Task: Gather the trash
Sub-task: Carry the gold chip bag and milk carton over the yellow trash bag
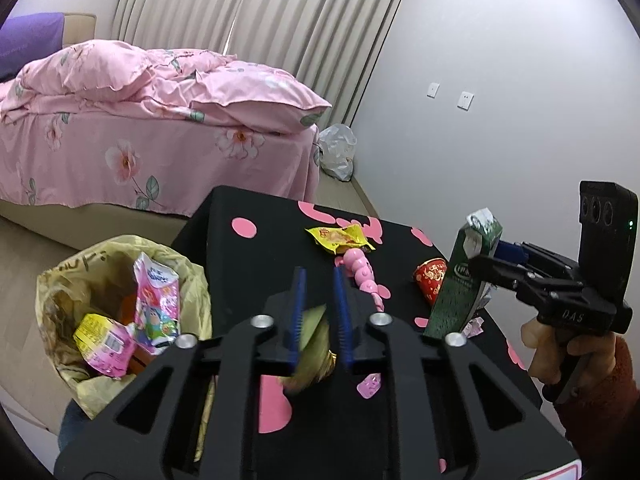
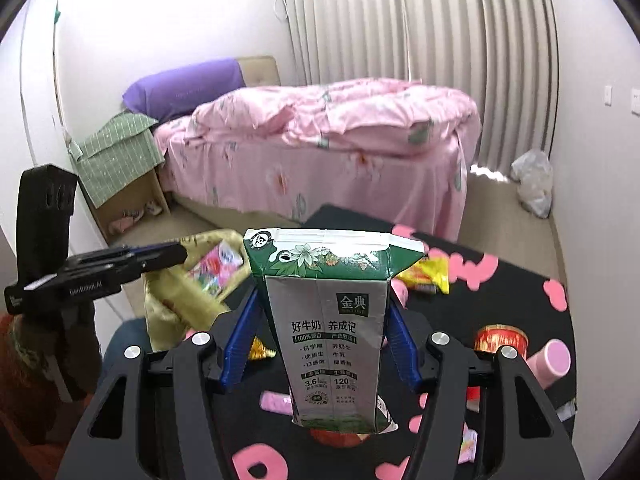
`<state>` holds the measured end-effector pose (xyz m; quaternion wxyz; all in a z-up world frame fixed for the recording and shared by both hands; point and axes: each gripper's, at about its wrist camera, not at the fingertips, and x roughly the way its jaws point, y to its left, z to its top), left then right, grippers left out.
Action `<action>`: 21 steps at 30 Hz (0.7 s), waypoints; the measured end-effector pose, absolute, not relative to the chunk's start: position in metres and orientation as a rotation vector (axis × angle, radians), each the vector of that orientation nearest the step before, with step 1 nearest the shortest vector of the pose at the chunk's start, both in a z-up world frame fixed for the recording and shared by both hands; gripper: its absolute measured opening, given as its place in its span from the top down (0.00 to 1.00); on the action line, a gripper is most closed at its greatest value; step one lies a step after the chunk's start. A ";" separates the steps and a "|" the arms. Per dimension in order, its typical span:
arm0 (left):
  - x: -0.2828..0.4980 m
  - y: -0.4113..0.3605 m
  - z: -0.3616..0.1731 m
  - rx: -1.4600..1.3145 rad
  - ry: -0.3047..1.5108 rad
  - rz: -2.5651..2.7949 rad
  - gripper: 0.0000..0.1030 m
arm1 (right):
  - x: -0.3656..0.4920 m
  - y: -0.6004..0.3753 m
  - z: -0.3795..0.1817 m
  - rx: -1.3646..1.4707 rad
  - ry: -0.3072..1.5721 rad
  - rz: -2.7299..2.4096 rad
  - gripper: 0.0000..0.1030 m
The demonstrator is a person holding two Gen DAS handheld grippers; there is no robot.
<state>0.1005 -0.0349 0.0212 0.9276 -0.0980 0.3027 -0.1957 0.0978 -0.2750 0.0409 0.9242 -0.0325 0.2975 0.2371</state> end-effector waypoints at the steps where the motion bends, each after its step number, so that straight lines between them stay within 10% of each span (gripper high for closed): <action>1: 0.099 -0.032 0.023 -0.200 0.616 -0.400 0.90 | 0.097 -0.274 0.044 -0.063 0.599 0.487 0.46; 9: 0.090 -0.014 0.030 -0.222 0.601 -0.420 0.92 | 0.089 -0.270 0.056 -0.108 0.551 0.467 0.46; 13: 0.074 0.008 0.024 -0.222 0.583 -0.394 0.54 | 0.080 -0.281 0.045 -0.097 0.568 0.459 0.46; 21: 0.059 0.025 -0.043 -0.149 0.781 -0.306 0.50 | 0.073 -0.305 0.011 -0.004 0.618 0.481 0.46</action>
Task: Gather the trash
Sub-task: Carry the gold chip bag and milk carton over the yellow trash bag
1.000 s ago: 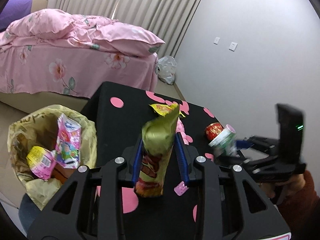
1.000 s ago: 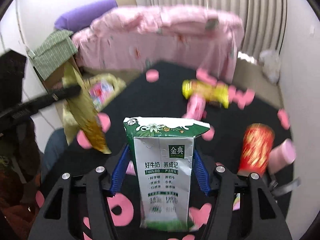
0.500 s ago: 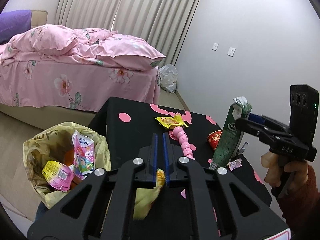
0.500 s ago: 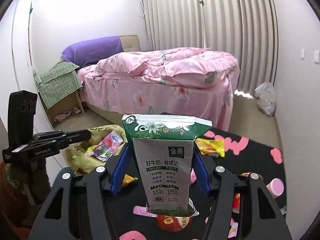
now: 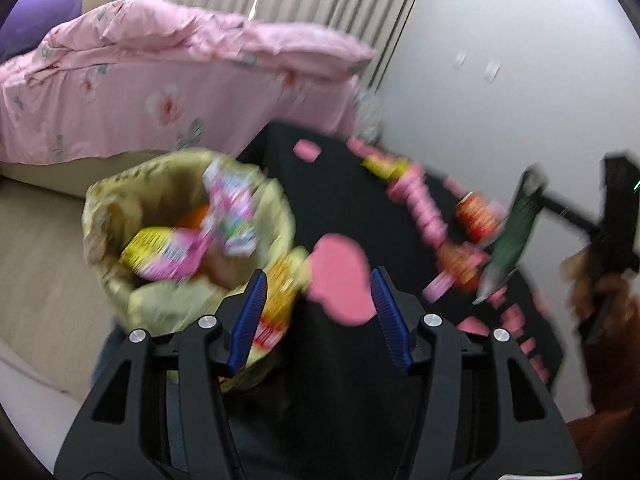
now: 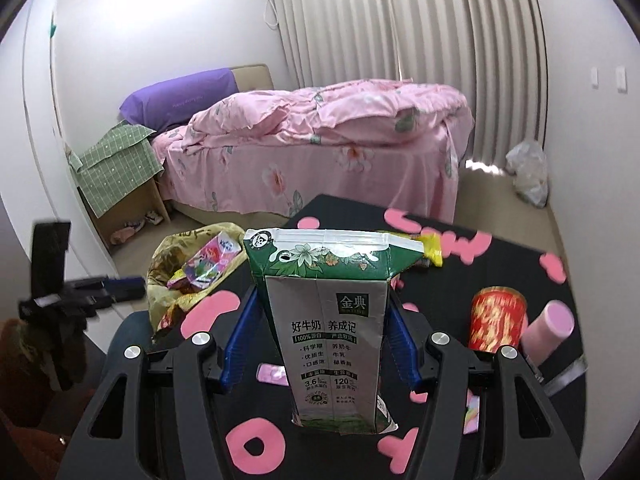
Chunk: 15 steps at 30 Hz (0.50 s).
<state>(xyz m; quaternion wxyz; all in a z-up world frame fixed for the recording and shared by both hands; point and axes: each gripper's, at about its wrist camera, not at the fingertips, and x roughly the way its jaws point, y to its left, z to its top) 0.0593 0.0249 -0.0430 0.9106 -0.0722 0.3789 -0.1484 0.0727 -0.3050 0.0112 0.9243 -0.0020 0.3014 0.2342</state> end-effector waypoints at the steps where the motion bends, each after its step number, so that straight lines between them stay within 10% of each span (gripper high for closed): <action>1: 0.059 0.025 -0.047 -0.146 0.789 -0.297 0.50 | 0.073 -0.306 0.009 0.003 0.623 0.481 0.46; 15: 0.102 0.006 -0.074 0.006 0.908 -0.314 0.59 | 0.069 -0.303 -0.005 -0.006 0.641 0.496 0.46</action>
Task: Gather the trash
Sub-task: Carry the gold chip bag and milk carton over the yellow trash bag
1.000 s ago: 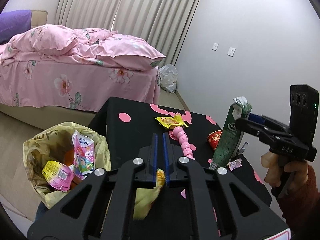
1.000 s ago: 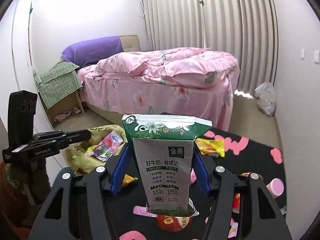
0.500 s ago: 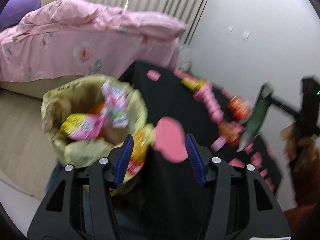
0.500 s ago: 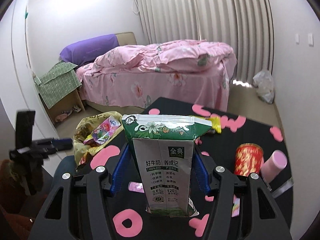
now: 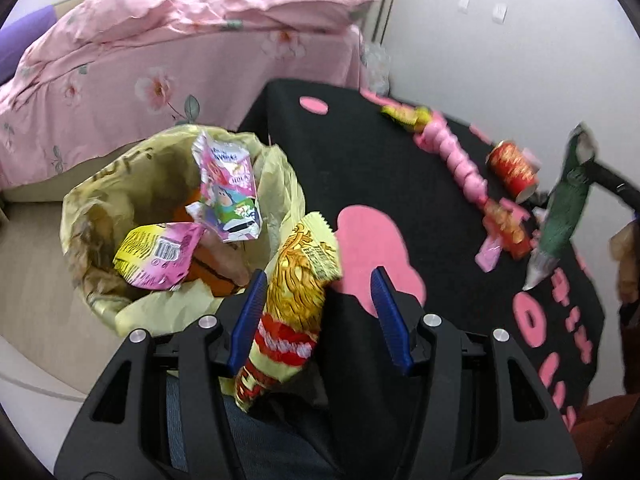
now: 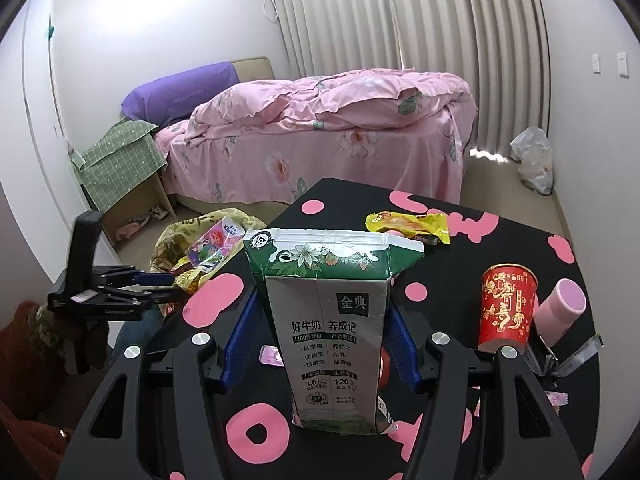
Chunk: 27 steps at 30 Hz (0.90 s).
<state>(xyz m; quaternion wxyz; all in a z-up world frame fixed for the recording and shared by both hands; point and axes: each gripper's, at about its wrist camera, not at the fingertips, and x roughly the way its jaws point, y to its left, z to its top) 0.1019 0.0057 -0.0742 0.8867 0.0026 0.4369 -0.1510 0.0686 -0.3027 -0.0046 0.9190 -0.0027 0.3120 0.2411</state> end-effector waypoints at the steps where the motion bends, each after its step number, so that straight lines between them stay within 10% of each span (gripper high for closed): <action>1: 0.107 0.006 -0.077 0.008 0.927 -0.303 0.71 | 0.068 -0.301 -0.004 -0.010 0.639 0.497 0.46; 15: 0.087 0.089 0.035 -0.254 0.454 -0.068 0.71 | 0.112 -0.231 0.046 0.044 0.475 0.675 0.46; 27: 0.123 0.133 -0.023 -0.455 0.453 0.020 0.71 | 0.231 -0.075 -0.019 0.160 0.657 0.923 0.46</action>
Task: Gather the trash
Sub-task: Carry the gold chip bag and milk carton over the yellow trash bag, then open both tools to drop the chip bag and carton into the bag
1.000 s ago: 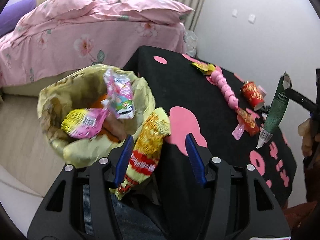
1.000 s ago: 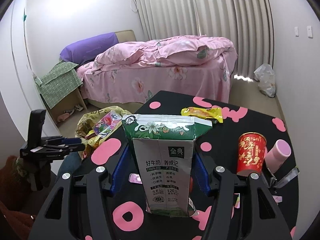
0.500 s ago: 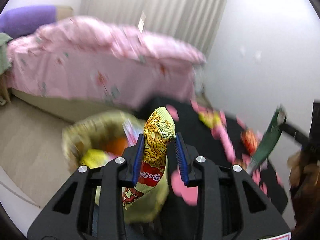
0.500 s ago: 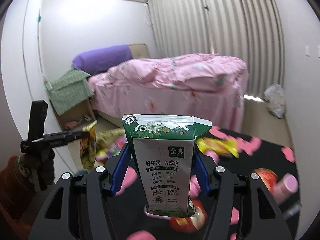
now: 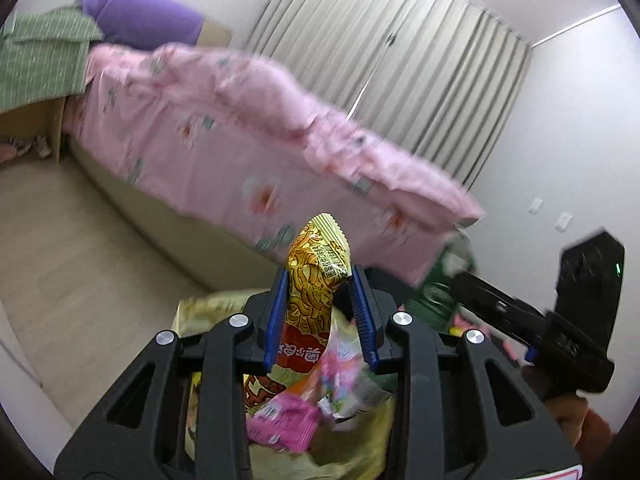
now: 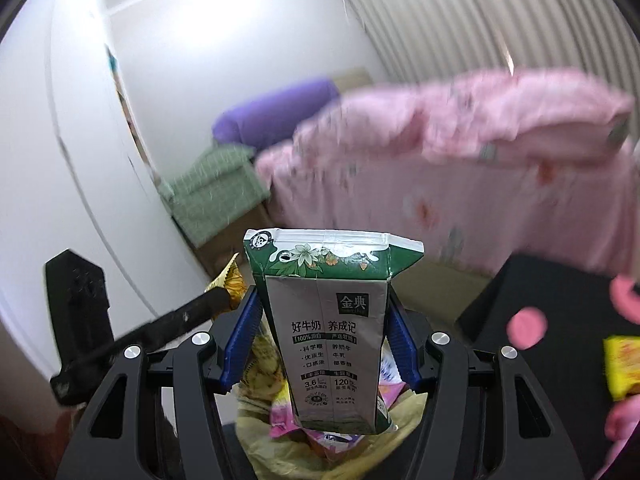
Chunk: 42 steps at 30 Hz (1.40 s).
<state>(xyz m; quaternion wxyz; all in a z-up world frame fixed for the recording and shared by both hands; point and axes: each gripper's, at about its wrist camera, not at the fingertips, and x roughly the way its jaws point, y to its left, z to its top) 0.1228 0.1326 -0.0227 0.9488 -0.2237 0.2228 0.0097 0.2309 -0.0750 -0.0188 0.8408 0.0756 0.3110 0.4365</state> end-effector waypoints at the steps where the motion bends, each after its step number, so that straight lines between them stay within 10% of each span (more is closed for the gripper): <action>1: 0.129 0.135 -0.037 -0.471 0.493 0.028 0.71 | 0.237 -0.066 -0.029 0.148 0.708 0.918 0.46; 33: 0.127 0.156 -0.084 -0.530 0.658 0.103 0.71 | 0.263 -0.028 -0.090 0.178 0.975 0.864 0.47; 42: 0.111 0.158 -0.054 -0.569 0.573 0.084 0.35 | 0.243 -0.068 -0.068 0.187 0.918 0.797 0.41</action>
